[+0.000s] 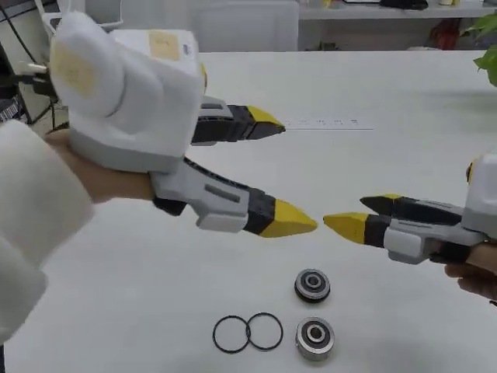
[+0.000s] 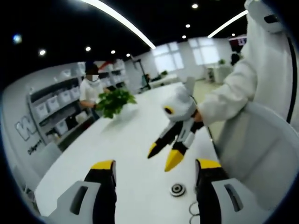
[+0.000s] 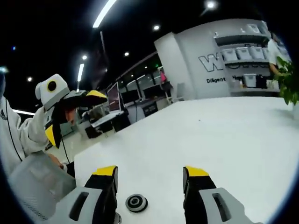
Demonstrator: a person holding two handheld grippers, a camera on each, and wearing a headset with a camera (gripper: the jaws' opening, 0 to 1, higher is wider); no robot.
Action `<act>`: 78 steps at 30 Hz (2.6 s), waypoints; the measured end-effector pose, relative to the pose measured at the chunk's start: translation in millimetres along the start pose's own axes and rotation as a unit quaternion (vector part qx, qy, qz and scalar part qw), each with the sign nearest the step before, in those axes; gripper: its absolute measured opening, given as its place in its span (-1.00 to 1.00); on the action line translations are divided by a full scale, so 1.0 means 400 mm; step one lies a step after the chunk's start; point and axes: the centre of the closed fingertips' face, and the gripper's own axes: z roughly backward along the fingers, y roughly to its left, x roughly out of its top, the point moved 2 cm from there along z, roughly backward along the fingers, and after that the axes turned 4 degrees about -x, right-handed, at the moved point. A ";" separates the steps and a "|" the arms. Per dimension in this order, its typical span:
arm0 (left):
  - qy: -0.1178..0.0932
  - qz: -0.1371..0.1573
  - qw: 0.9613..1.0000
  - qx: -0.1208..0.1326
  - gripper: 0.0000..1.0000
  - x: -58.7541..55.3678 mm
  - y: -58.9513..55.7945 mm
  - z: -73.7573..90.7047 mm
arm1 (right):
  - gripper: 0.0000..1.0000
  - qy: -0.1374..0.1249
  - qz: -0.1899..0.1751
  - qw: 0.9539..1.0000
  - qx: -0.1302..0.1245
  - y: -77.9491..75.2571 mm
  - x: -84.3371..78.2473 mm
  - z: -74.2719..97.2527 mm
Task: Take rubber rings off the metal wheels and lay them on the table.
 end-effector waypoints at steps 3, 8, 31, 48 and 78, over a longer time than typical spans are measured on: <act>-0.020 0.023 1.000 0.004 0.38 -0.011 0.011 -0.036 | -0.03 0.015 0.006 1.000 0.002 -0.004 -0.030 0.003; -0.023 0.047 0.999 0.008 0.32 -0.063 0.010 -0.076 | -0.15 0.036 0.011 0.999 0.014 0.003 -0.062 0.004; 0.024 0.116 0.993 -0.022 -0.20 -0.291 -0.094 -0.182 | -0.29 0.161 0.126 0.977 0.060 0.051 -0.202 -0.031; 0.044 0.134 0.990 -0.016 -0.61 -0.329 -0.107 -0.205 | -0.46 0.160 0.095 0.981 0.060 0.060 -0.216 -0.046; 0.038 0.127 0.991 -0.025 -0.72 -0.329 -0.120 -0.208 | -0.41 0.158 0.128 0.977 0.062 0.072 -0.216 -0.059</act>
